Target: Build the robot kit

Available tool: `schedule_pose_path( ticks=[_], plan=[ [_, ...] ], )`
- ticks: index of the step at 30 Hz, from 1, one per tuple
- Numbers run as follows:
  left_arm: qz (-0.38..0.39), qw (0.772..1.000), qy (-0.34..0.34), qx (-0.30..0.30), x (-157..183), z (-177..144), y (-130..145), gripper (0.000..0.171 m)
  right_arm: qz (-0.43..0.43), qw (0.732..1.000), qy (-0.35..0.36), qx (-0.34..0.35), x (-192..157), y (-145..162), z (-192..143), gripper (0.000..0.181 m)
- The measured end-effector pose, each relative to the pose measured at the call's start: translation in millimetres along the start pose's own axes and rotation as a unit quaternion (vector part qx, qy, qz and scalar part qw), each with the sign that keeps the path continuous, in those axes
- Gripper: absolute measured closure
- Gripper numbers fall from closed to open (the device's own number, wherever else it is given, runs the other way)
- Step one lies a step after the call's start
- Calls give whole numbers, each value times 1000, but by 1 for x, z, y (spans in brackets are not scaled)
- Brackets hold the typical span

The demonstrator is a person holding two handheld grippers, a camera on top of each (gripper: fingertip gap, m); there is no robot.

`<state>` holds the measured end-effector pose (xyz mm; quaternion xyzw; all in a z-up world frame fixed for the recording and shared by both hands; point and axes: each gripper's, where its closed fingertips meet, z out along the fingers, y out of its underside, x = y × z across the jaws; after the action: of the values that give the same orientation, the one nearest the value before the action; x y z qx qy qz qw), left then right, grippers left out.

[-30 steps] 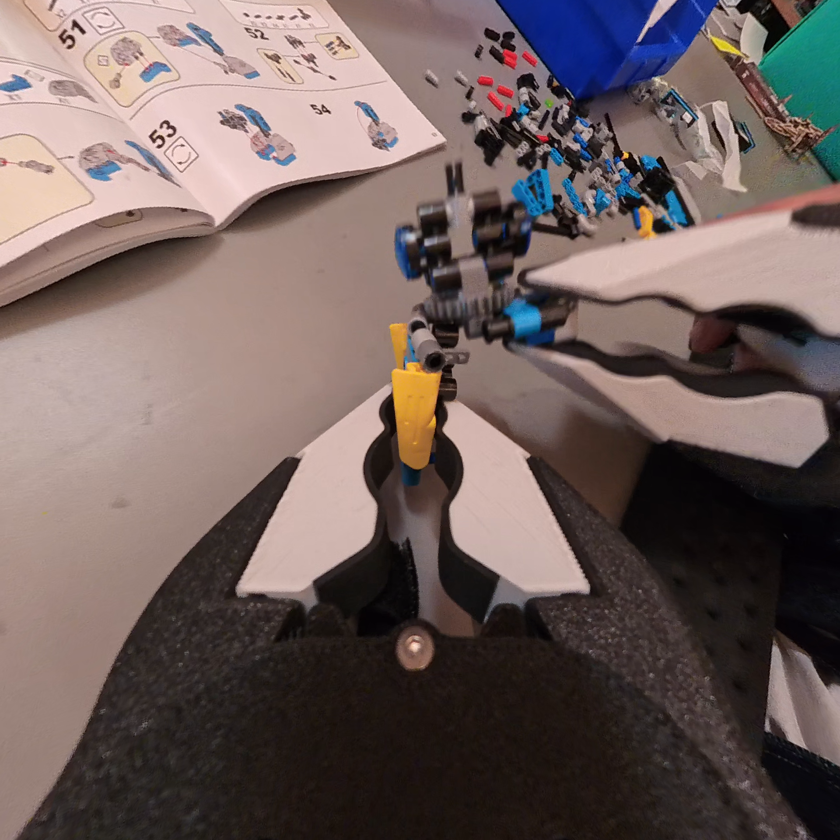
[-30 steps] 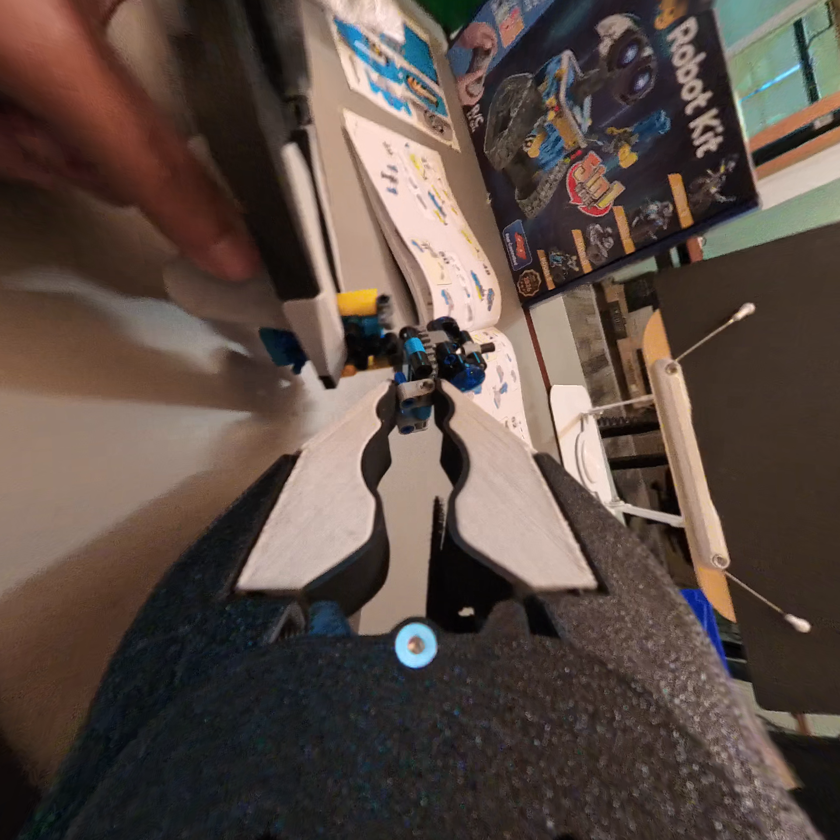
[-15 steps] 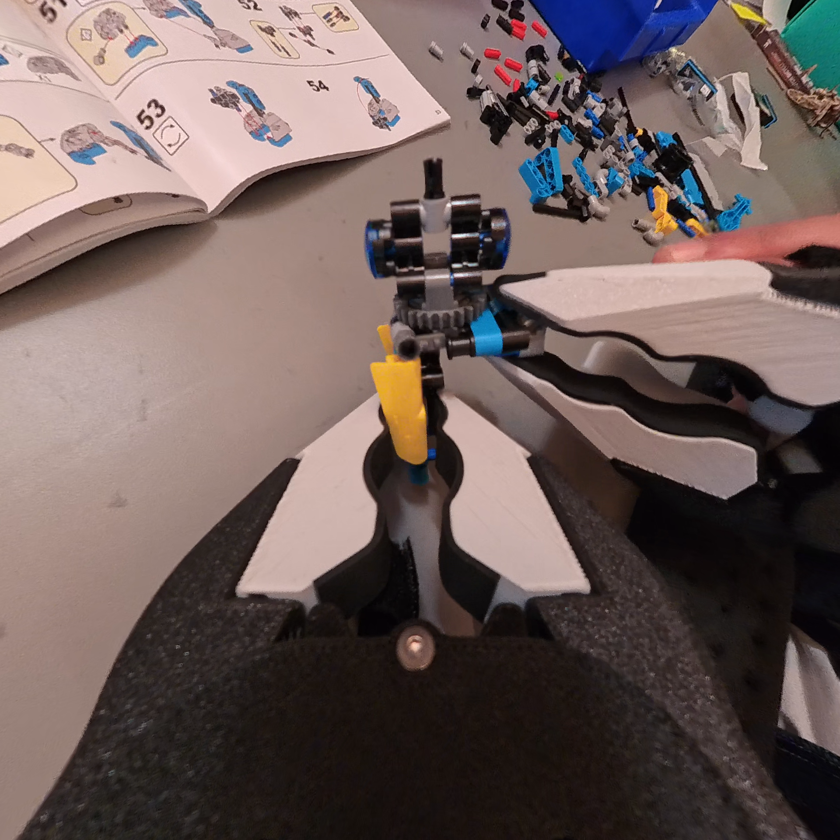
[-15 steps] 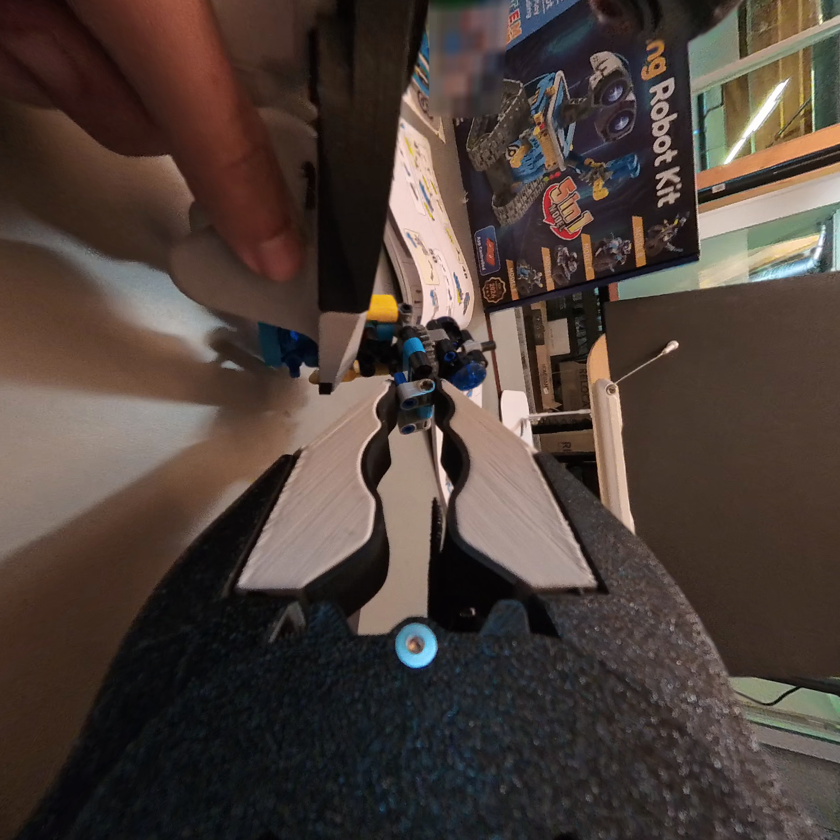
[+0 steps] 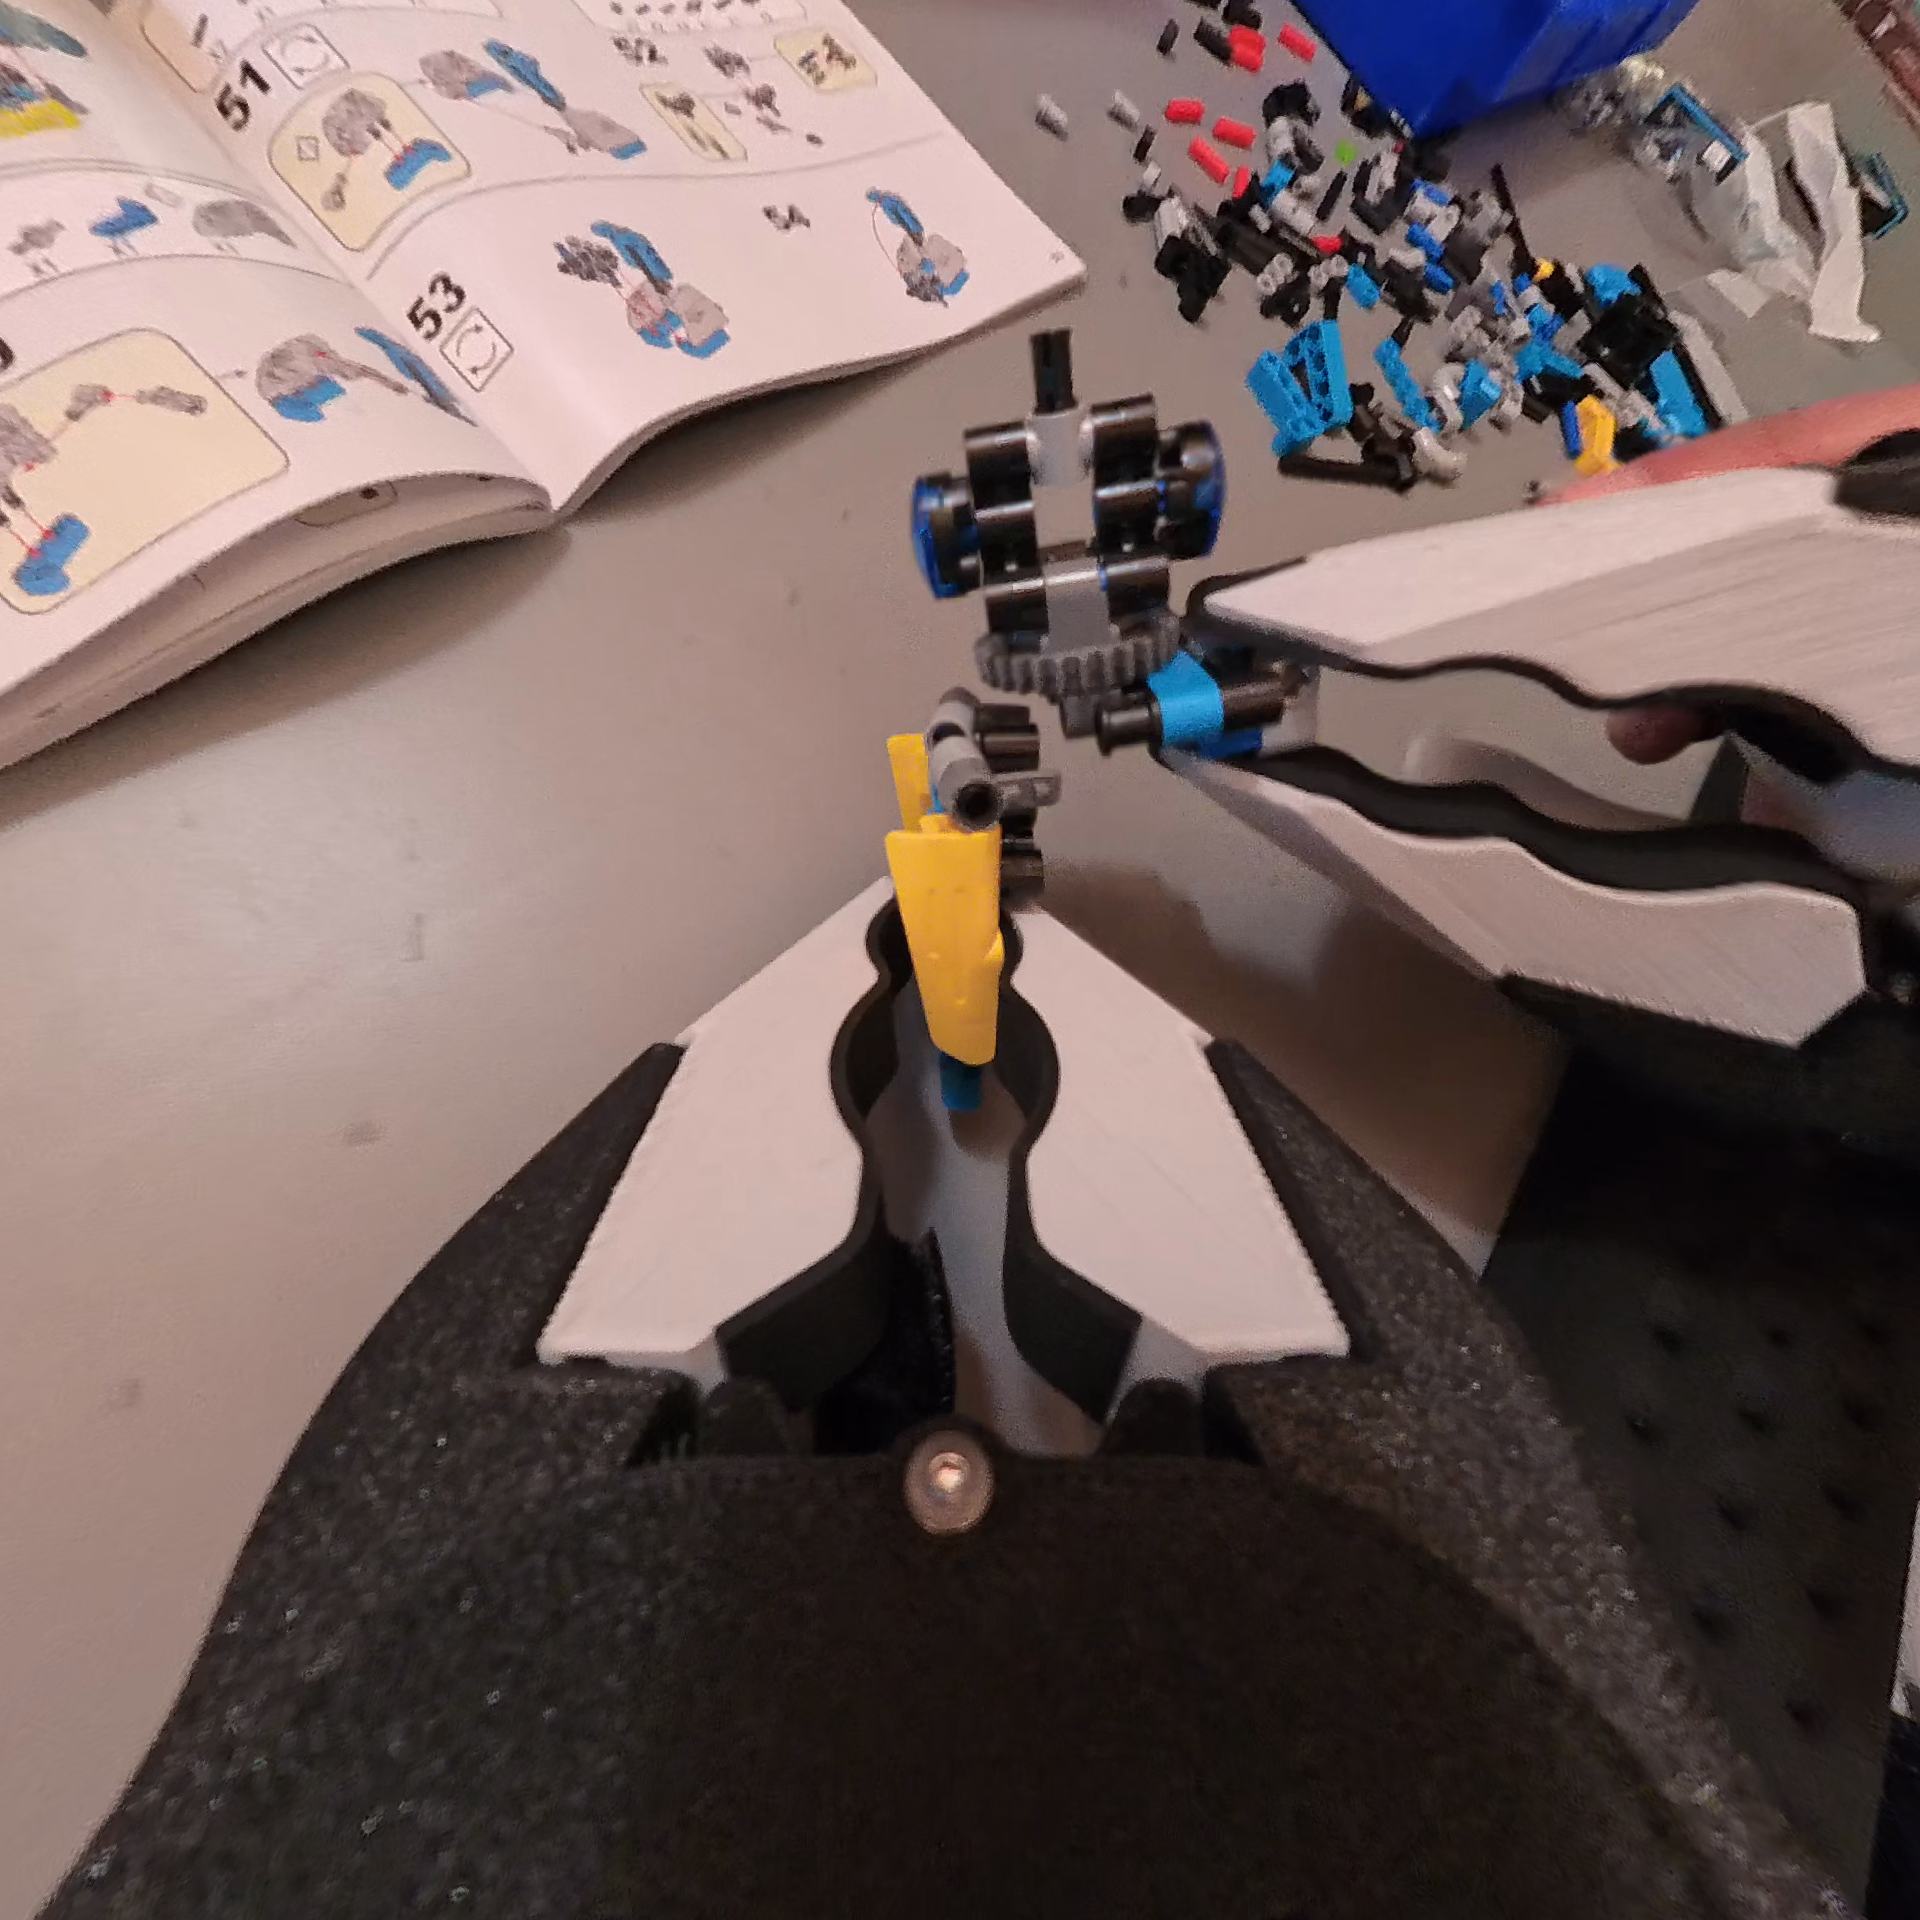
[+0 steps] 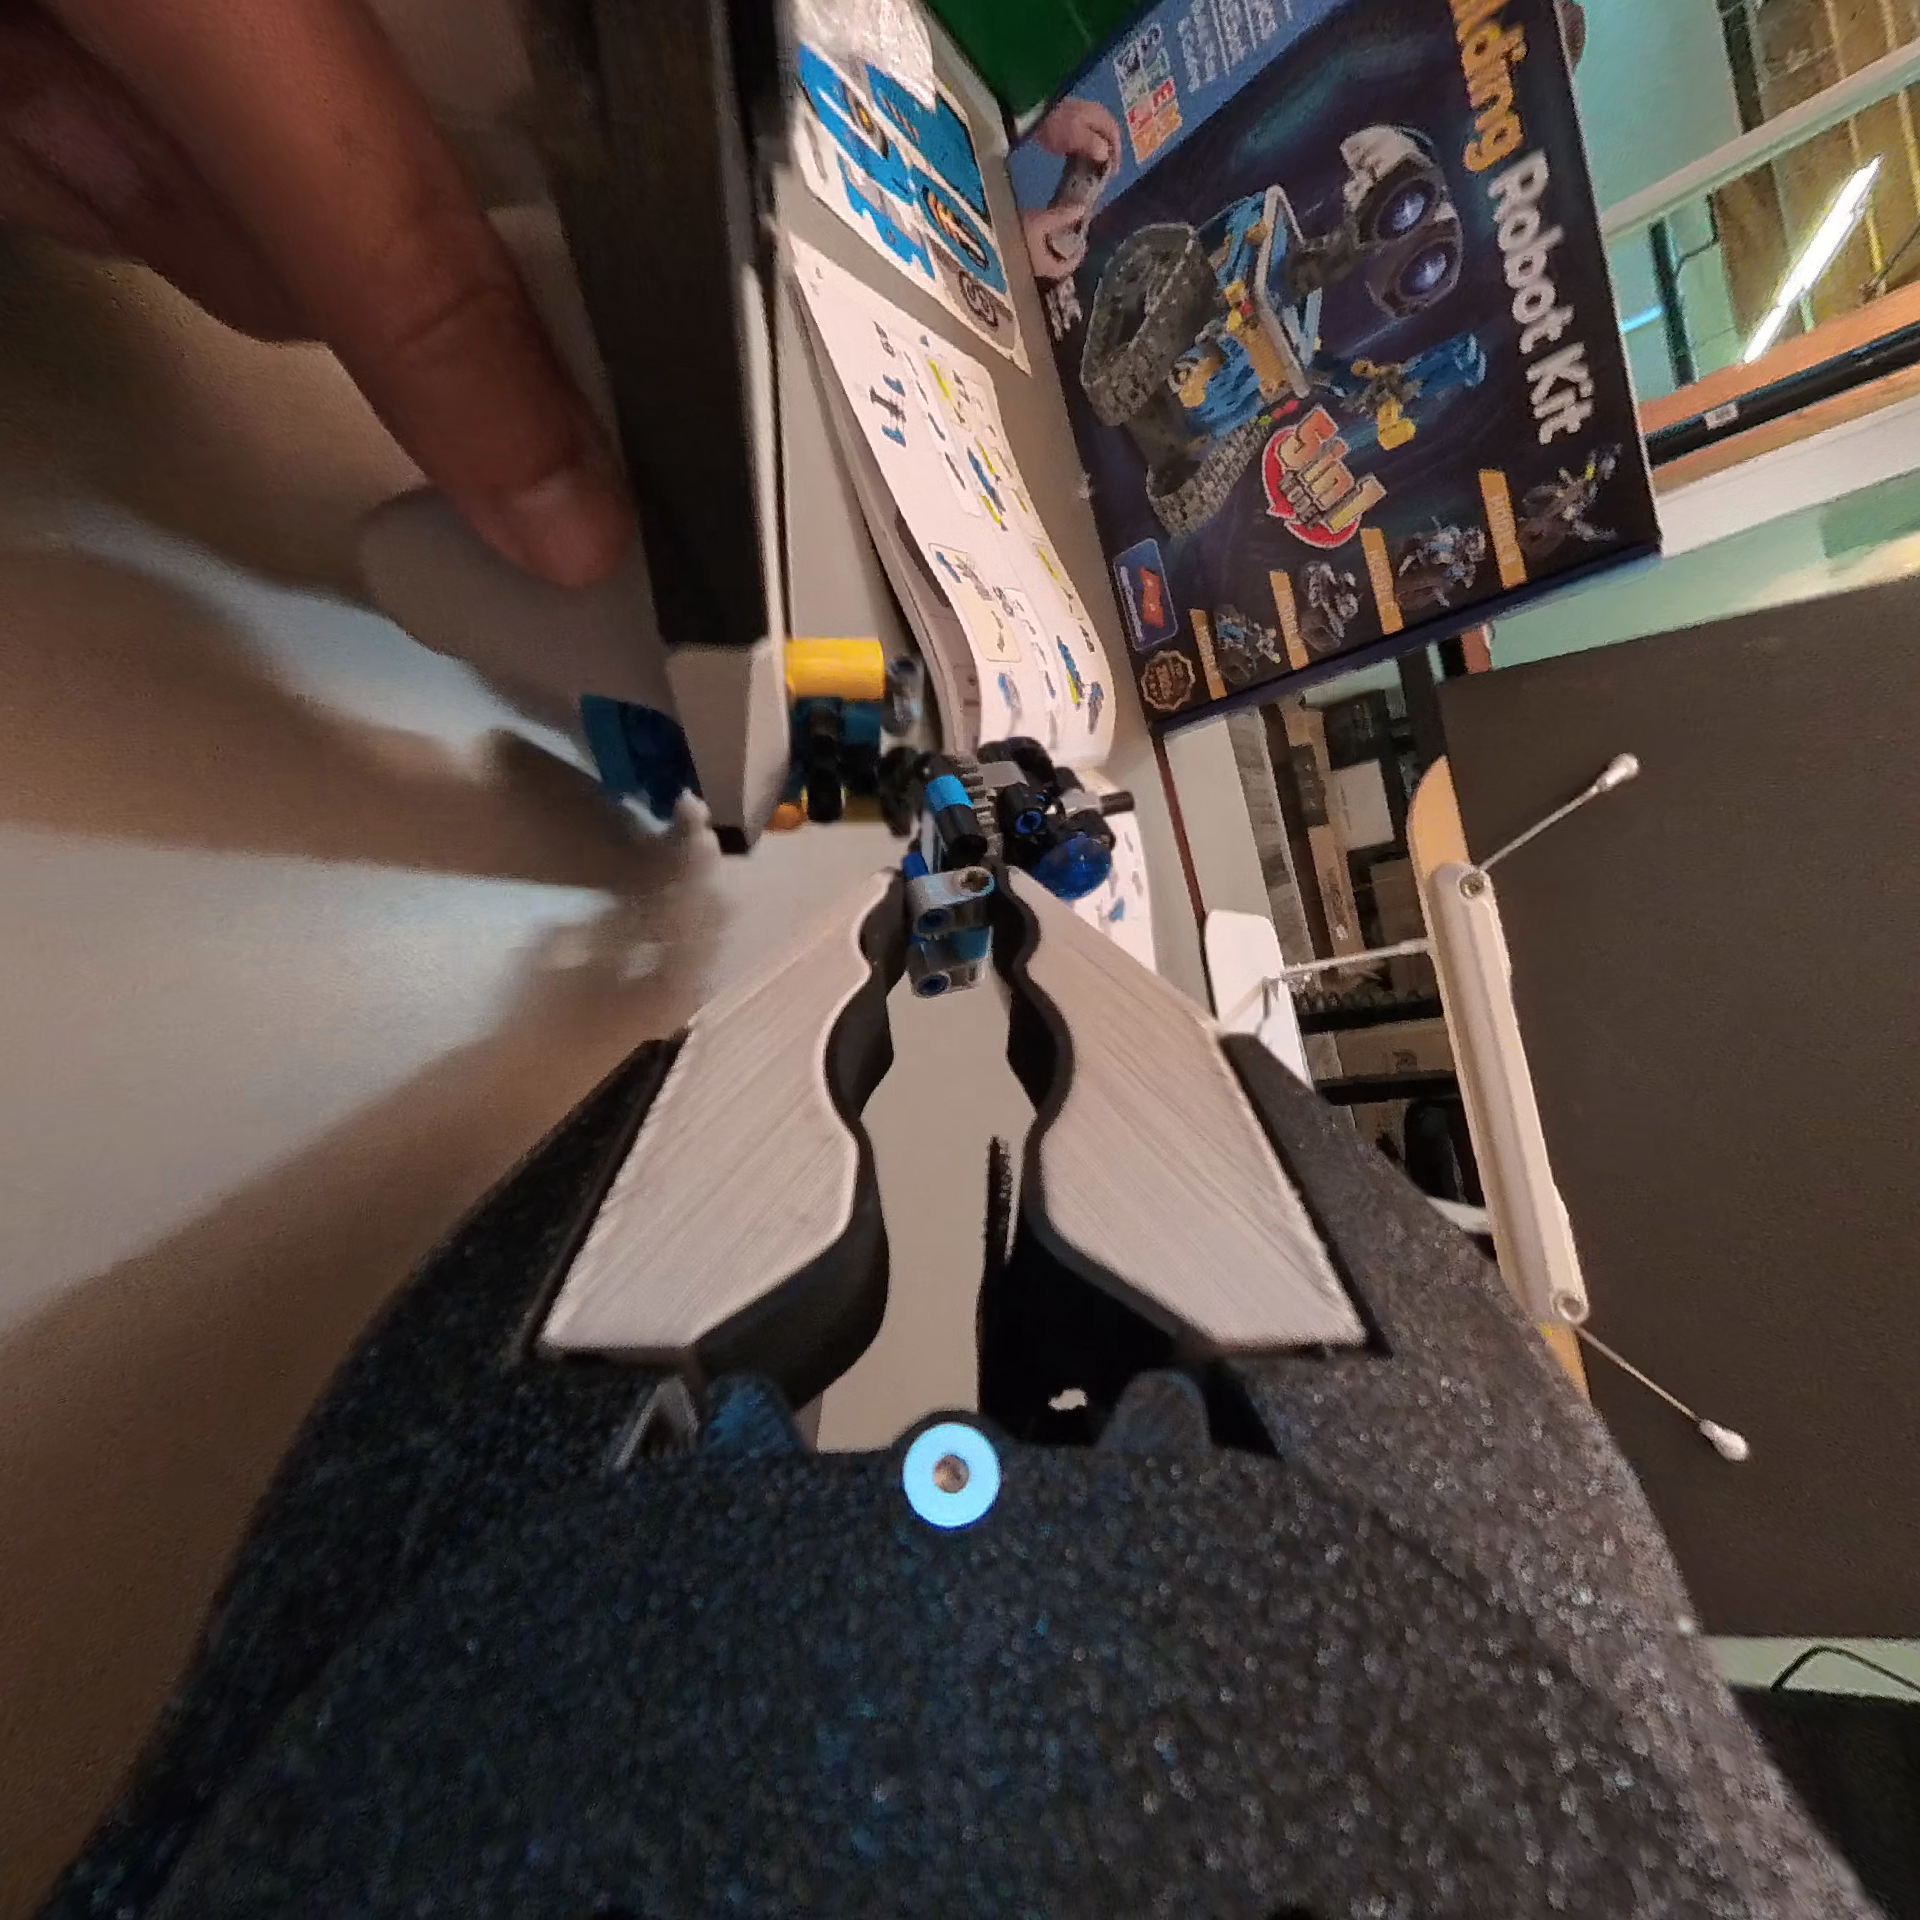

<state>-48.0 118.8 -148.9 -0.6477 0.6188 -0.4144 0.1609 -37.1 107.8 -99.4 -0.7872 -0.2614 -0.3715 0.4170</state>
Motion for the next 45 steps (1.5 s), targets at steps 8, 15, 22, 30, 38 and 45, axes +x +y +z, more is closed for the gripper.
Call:
schedule_pose_path(
  ticks=[8, 15, 22, 30, 38, 45],
  plan=[
    [70, 992, -28, 103, 4, -21, -36, 160, 86, 980, -163, -78, -12, 52, -20, 166],
    [77, 987, -36, 139, 4, -30, -47, 160, 70, 965, -222, -124, -22, 78, -38, 166],
    [4, 994, 41, 104, 13, -20, -34, 159, 135, 974, -172, -55, 8, 48, -41, 166],
    [-132, 960, 246, -22, 61, -4, 3, 159, 293, 950, -106, 2, 20, 54, -28, 166],
    [-116, 953, 254, -116, 75, 5, 34, 153, 385, 917, -96, 31, 34, 64, -31, 166],
    [-125, 948, 268, -117, 76, -2, 32, 139, 352, 923, -151, 34, 12, 51, -30, 166]
  ],
)
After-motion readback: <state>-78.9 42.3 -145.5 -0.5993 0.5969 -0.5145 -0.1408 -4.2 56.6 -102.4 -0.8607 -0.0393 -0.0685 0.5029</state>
